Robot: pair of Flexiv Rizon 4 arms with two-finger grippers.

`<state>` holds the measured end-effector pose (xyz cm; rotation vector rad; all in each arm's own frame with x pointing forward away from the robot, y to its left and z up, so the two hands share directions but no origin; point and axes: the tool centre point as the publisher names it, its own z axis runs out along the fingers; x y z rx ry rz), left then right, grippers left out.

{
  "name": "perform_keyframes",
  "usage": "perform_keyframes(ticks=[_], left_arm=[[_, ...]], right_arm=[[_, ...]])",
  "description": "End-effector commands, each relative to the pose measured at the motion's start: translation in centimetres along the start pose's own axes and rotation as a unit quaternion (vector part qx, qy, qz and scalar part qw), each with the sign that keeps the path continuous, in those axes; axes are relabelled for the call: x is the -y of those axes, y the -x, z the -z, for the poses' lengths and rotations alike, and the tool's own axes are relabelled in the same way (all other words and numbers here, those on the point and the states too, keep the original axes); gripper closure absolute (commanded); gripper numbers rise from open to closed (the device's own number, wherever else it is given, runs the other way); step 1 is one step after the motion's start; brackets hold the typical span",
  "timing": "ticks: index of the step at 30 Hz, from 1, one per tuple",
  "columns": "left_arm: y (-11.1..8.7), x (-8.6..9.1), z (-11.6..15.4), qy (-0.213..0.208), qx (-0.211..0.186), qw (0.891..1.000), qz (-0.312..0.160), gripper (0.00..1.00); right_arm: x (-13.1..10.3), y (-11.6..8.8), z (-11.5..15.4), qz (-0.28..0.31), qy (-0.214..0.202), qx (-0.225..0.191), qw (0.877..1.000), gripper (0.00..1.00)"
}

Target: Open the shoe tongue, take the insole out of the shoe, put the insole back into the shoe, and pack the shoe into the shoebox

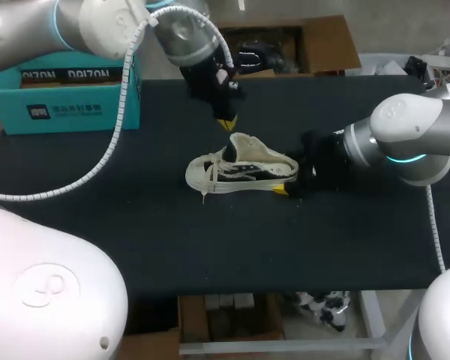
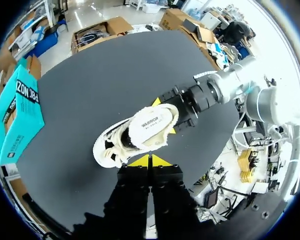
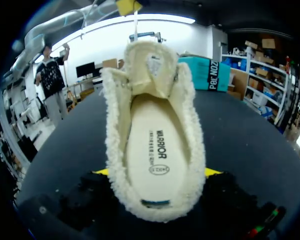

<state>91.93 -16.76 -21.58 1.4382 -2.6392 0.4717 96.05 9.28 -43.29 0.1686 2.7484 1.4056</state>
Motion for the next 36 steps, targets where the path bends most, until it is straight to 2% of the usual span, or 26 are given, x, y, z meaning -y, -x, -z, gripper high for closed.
perform_keyframes(ticks=[1,13,14,15,16,23,28,31,36], left_arm=[[-0.3,1.5,0.4,0.239,-0.032,0.802,-0.547,1.0],[-0.3,1.5,0.4,0.239,-0.032,0.802,-0.547,1.0],[-0.3,1.7,-0.1,0.229,-0.049,0.783,-0.575,1.0],[-0.2,1.9,-0.3,0.216,-0.065,0.773,-0.593,1.0],[-0.3,2.1,-0.7,0.218,-0.055,0.762,-0.607,1.0],[-1.1,3.4,-3.2,0.211,-0.042,0.71,-0.67,1.0],[-0.9,3.9,-5.5,0.22,-0.055,0.679,-0.698,1.0],[-0.7,4.2,-7.0,0.227,-0.061,0.67,-0.705,1.0],[0.0,3.9,-9.3,0.219,-0.073,0.669,-0.707,1.0]], right_arm=[[0.7,-0.2,-0.8,0.001,0.002,-0.001,1.0,1.0],[0.7,-0.2,-0.8,0.001,0.002,-0.001,1.0,1.0],[0.7,-0.2,-0.8,0.001,0.002,-0.001,1.0,1.0],[0.7,-0.2,-0.8,0.001,0.002,-0.001,1.0,1.0],[0.7,-0.2,-0.8,0.001,0.002,-0.001,1.0,1.0],[0.7,-0.2,-0.8,0.001,0.002,-0.001,1.0,1.0],[0.7,-0.2,-0.8,0.001,0.002,-0.001,1.0,1.0],[0.7,-0.2,-0.8,0.001,0.002,-0.001,1.0,1.0],[0.7,-0.2,-0.8,0.001,0.002,-0.001,1.0,1.0]])
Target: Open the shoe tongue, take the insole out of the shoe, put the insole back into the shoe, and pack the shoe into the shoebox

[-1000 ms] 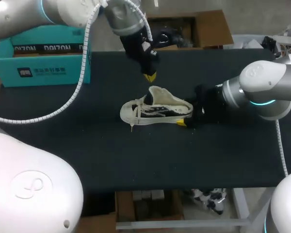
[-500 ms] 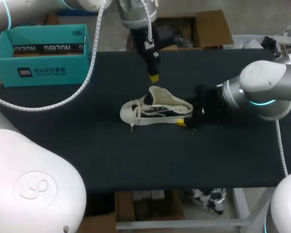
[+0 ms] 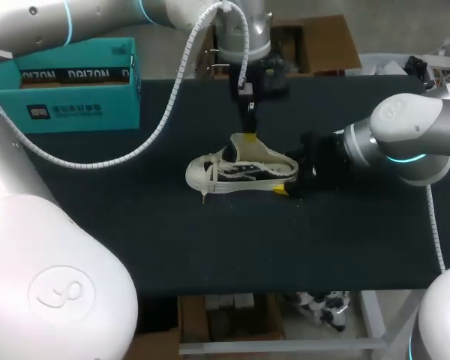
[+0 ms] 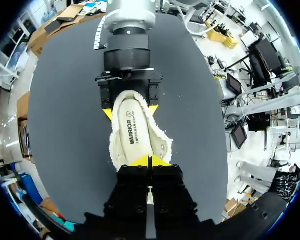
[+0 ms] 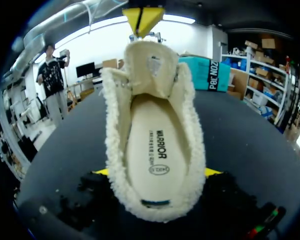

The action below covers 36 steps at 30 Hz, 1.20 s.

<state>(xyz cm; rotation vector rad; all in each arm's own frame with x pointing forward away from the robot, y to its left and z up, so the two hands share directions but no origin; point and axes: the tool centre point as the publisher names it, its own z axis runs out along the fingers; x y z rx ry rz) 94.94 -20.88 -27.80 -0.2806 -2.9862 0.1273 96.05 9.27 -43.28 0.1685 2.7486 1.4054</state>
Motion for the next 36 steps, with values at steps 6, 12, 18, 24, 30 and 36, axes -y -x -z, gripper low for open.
perform_keyframes(ticks=[6,12,18,24,30,36], left_arm=[[0.7,0.0,-3.6,0.056,-0.031,0.973,-0.222,1.0],[0.1,-0.3,-4.8,0.031,-0.009,0.981,-0.193,1.0],[-0.2,-0.6,-5.5,0.016,0.007,0.988,-0.152,1.0],[-0.2,-0.5,-7.1,0.011,-0.019,0.991,-0.134,1.0],[-0.4,-0.7,-8.2,0.006,-0.048,0.992,-0.113,1.0],[-0.1,-1.0,-9.1,0.019,-0.061,0.995,-0.076,1.0]], right_arm=[[0.7,-0.2,-0.8,0.001,0.002,-0.001,1.0,1.0],[0.7,-0.2,-0.8,0.001,0.002,-0.001,1.0,1.0],[0.7,-0.2,-0.8,0.001,0.002,-0.001,1.0,1.0],[0.7,-0.2,-0.8,0.001,0.002,-0.001,1.0,1.0],[0.7,-0.2,-0.8,0.001,0.002,-0.001,1.0,1.0],[0.7,-0.2,-0.8,0.001,0.002,-0.001,1.0,1.0]])
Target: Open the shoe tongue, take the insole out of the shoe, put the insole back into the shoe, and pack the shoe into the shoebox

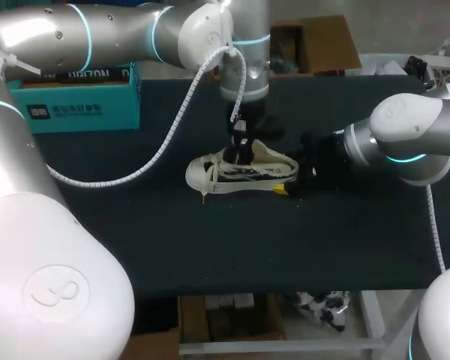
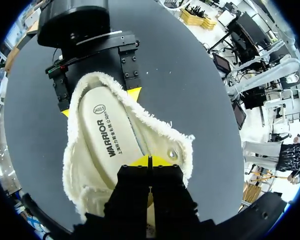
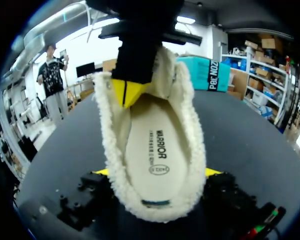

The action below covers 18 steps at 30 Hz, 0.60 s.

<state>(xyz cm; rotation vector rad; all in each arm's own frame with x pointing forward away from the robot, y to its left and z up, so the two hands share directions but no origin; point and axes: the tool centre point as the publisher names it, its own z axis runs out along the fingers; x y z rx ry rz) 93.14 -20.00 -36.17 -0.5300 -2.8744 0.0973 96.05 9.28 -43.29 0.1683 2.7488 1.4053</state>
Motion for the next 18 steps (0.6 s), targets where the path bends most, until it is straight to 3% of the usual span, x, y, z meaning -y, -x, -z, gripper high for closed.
perform_keyframes(ticks=[1,18], left_arm=[[0.8,0.3,-0.6,0.006,-0.019,1.0,0.013,1.0],[-1.3,0.1,-3.0,0.019,-0.011,0.998,0.061,1.0]], right_arm=[[0.7,-0.2,-0.8,0.0,0.002,0.0,1.0,1.0],[0.7,-0.2,-0.8,0.0,0.002,0.0,1.0,1.0]])
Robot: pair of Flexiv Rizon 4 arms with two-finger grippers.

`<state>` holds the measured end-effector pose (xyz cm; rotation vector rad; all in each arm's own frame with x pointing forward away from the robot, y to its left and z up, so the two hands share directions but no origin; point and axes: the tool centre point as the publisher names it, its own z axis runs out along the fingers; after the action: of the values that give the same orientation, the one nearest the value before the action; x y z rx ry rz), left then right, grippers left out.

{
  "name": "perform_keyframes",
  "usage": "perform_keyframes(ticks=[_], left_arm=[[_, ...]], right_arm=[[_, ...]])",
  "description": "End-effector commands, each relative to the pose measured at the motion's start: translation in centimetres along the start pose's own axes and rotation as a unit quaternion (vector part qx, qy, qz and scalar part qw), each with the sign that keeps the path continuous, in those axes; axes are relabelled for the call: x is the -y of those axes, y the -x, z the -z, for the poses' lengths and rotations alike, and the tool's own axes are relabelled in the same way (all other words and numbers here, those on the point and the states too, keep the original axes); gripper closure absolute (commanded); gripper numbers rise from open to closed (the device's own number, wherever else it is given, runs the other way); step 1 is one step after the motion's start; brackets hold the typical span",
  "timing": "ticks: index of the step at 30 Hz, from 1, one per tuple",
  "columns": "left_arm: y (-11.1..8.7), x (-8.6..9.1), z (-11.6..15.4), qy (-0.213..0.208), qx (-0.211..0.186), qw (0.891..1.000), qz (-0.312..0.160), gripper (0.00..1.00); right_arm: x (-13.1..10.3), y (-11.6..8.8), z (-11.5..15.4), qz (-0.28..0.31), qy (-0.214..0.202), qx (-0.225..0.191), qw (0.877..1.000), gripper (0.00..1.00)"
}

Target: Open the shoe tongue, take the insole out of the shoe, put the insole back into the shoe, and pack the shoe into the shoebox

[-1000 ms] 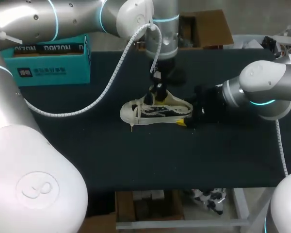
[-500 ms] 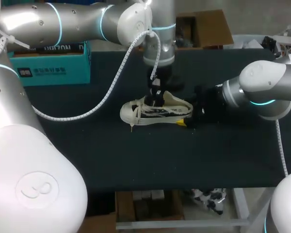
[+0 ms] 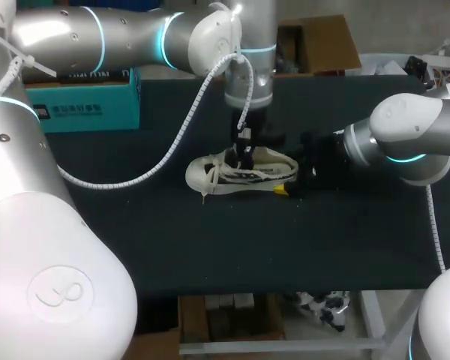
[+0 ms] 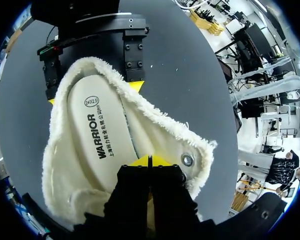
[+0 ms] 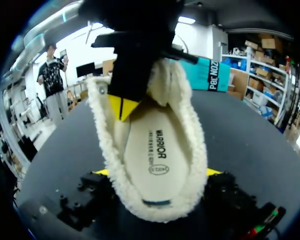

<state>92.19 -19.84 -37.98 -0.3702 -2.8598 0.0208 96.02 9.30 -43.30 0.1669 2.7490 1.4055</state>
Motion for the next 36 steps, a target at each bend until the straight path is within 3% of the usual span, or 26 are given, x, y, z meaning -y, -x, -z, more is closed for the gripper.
perform_keyframes(ticks=[1,6,10,11,28,32,36], left_arm=[[-0.7,-0.1,-1.3,0.004,0.016,1.0,0.01,1.0],[-0.3,-0.6,-1.8,0.006,0.024,0.999,0.02,0.93],[-0.2,-0.8,-1.9,0.007,0.043,0.999,0.026,0.69],[-0.1,-0.9,-2.0,0.009,0.049,0.998,0.029,0.68],[3.4,-1.2,-5.5,0.006,0.142,0.99,0.022,0.68],[4.4,-1.1,-6.5,0.016,0.168,0.986,0.018,0.76],[5.8,-1.2,-7.2,0.022,0.185,0.982,0.017,0.73]], right_arm=[[0.7,-0.1,-0.7,0.0,0.002,0.0,1.0,1.0],[0.7,-0.1,-0.7,0.0,0.002,0.0,1.0,1.0],[0.7,-0.1,-0.7,0.0,0.002,0.0,1.0,1.0],[0.7,-0.1,-0.7,0.0,0.002,0.0,1.0,1.0],[0.7,-0.1,-0.7,0.0,0.002,0.0,1.0,1.0],[0.7,-0.1,-0.7,0.0,0.002,0.0,1.0,1.0],[0.7,-0.1,-0.7,0.0,0.002,0.0,1.0,1.0]])
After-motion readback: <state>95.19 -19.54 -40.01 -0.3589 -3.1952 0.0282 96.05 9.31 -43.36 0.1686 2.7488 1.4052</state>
